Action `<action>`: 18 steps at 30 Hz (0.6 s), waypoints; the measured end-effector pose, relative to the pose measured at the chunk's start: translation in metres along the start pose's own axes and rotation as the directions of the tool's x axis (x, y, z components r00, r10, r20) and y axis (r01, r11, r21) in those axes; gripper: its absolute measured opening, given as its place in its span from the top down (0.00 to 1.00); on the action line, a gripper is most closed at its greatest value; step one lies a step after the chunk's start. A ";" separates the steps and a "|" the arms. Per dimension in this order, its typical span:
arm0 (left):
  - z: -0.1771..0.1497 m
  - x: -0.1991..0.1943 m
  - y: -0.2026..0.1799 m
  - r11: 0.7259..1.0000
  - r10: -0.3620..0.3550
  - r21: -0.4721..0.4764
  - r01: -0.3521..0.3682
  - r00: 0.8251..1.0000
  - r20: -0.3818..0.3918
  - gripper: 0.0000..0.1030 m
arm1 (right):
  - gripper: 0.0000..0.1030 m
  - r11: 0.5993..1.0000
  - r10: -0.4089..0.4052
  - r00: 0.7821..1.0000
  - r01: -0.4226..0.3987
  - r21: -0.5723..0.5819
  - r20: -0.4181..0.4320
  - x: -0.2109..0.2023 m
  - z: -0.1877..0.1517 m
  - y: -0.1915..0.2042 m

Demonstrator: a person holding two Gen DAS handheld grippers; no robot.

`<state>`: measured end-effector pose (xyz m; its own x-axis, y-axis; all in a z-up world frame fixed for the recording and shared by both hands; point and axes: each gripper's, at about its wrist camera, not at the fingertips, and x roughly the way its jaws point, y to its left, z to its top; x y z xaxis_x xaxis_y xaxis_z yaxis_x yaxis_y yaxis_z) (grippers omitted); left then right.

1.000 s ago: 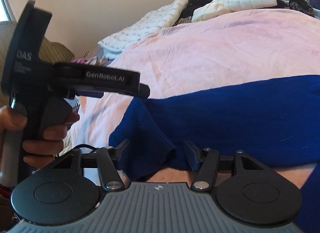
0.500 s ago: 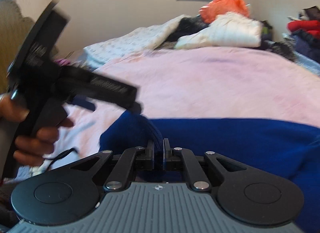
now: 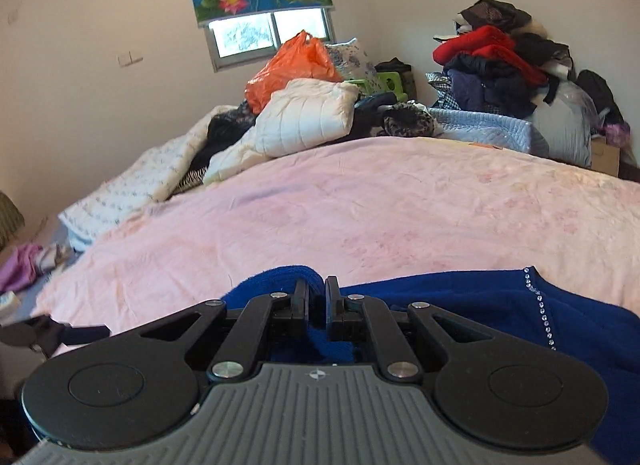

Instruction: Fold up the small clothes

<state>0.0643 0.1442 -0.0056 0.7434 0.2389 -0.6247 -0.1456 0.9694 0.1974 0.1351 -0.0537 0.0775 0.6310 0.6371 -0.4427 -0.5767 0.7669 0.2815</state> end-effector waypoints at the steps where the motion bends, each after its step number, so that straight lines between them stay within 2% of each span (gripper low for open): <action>1: 0.002 0.003 -0.010 1.000 0.004 0.027 -0.004 1.000 -0.009 0.00 | 0.91 1.000 -0.005 1.000 0.005 0.007 0.013 -0.005 0.002 -0.004; 5: 0.009 0.009 -0.029 0.998 -0.044 0.033 0.044 0.999 -0.024 0.00 | 0.91 0.998 -0.063 0.996 0.062 0.021 0.056 -0.023 0.012 -0.026; 9: 0.015 0.012 -0.037 0.998 -0.045 0.036 0.046 0.998 -0.032 0.00 | 0.91 0.987 -0.133 0.987 0.125 0.097 0.086 -0.040 0.018 -0.064; 18: 0.015 0.019 -0.054 0.995 -0.060 0.077 0.064 0.997 -0.058 0.00 | 0.91 0.945 -0.239 0.965 0.207 0.252 0.104 -0.078 -0.005 -0.129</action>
<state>0.0961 0.0953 -0.0166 0.7118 0.1830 -0.6781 -0.0470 0.9757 0.2140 0.1581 -0.2027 0.0718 0.8010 0.4396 -0.4064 -0.2840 0.8766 0.3885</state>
